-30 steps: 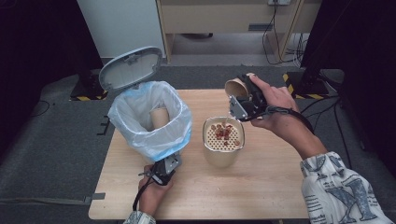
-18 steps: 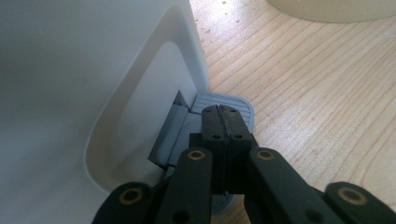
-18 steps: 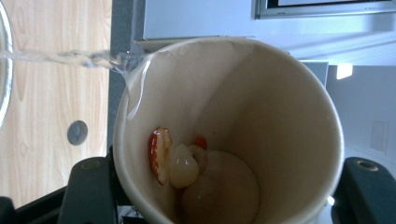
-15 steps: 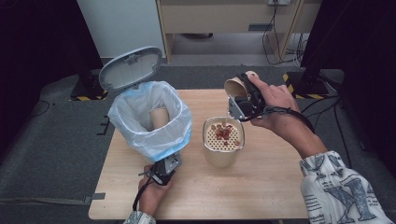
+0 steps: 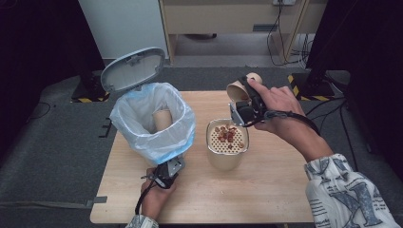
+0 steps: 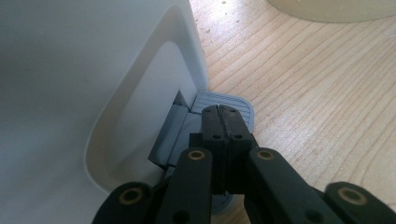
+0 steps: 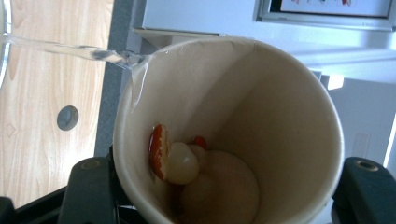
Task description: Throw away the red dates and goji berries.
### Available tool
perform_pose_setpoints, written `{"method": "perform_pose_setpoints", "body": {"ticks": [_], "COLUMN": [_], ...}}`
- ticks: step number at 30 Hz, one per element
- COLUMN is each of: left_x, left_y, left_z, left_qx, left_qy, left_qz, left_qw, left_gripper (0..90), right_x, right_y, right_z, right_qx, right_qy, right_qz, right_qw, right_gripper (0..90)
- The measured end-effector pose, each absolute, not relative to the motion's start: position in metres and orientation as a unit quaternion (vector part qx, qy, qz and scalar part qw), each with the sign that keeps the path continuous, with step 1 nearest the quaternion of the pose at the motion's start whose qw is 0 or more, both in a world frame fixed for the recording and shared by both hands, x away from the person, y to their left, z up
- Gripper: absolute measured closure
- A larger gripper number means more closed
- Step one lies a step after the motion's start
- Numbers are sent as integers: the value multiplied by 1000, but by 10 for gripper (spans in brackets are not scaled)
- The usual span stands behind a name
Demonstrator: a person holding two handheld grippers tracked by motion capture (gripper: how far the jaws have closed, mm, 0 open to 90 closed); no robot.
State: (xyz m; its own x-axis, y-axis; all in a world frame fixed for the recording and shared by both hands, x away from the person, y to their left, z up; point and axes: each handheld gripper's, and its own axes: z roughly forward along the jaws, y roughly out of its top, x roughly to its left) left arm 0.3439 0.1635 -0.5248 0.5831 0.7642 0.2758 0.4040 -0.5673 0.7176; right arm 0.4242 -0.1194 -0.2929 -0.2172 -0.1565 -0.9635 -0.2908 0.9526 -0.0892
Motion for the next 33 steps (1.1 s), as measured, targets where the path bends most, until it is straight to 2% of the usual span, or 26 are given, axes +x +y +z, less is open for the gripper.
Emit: {"method": "perform_pose_setpoints", "body": {"ticks": [12,33], "left_x": [344,344], "left_y": [164,164], "left_z": [-525,-525], "left_qx": [835,835], "left_qy": [349,350], "left_qz": [293,293], "left_qw": [307,307], "left_gripper": [889,889], "right_x": [423,419], "right_y": [-118,-116], "right_z": [-291,-279], "right_qx": [-142,-156], "right_qy": [774,735], "right_qz": [59,27], "right_qw": [614,660], "right_gripper": [346,349]}}
